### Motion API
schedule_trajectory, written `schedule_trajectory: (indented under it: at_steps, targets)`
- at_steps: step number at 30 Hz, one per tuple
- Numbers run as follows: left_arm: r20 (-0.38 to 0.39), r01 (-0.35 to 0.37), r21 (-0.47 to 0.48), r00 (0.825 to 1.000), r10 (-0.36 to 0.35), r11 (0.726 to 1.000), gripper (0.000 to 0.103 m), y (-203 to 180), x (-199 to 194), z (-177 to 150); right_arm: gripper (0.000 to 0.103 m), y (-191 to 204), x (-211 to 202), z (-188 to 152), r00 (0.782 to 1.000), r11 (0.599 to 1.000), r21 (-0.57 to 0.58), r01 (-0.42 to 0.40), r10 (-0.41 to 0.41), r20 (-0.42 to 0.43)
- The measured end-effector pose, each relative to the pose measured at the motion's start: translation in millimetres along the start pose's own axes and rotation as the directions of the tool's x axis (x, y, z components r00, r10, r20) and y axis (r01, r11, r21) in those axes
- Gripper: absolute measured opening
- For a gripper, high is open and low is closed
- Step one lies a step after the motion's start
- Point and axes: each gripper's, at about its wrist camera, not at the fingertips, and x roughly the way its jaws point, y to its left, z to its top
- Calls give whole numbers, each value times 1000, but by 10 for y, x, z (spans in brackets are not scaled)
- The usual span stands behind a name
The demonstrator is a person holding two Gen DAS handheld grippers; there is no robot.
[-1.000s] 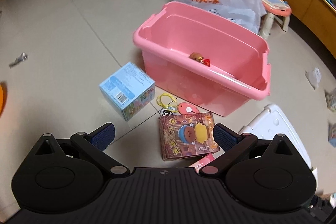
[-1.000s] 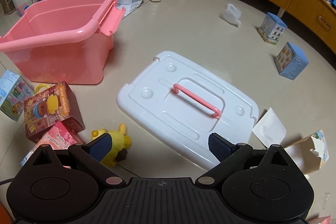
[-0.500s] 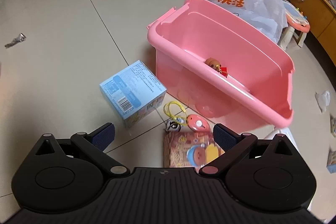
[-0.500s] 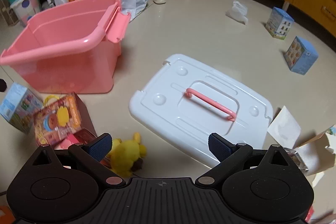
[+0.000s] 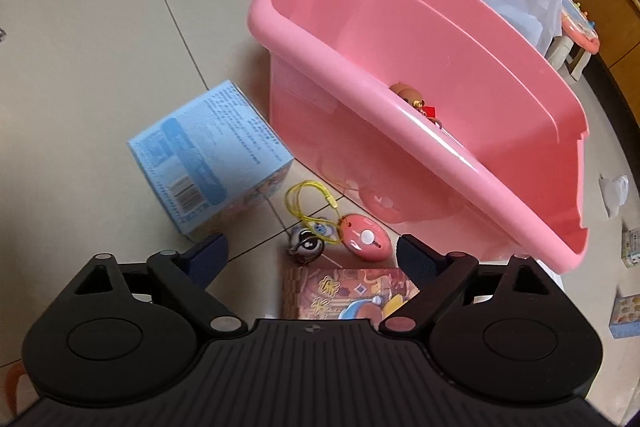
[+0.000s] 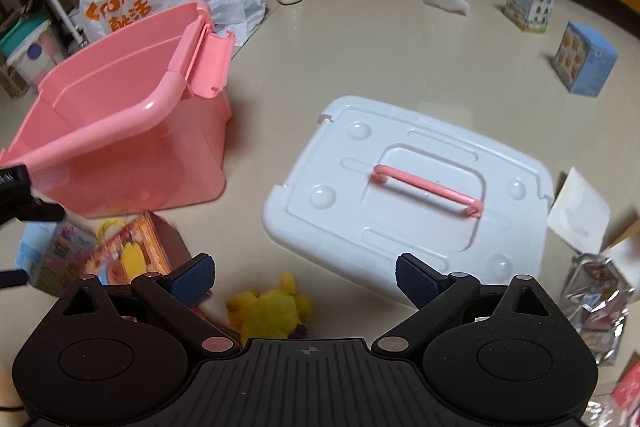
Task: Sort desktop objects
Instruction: 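Move the left gripper toward the small figure keychain beside the pink bin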
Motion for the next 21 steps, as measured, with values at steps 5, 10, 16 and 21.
schedule_trajectory:
  at_steps: [5,10,16,21]
  targets:
    - [-35,2,-28,999,-3,1000,88,-18,177,13,96,72,99,30,1000,1000,6,-20,20,-7]
    - [-71,-8,-23,997,6,1000,87,-67,347,-12,96,128,177,53,999,999,12,-38,38,-17]
    - [-105,-13,16,994,15,1000,78,-119,487,-34,96,104,245,68,998,997,52,-51,53,-28]
    - [-105,-41,40,993,45,998,76,-161,527,-54,96,70,293,61,998,996,78,-54,57,-36]
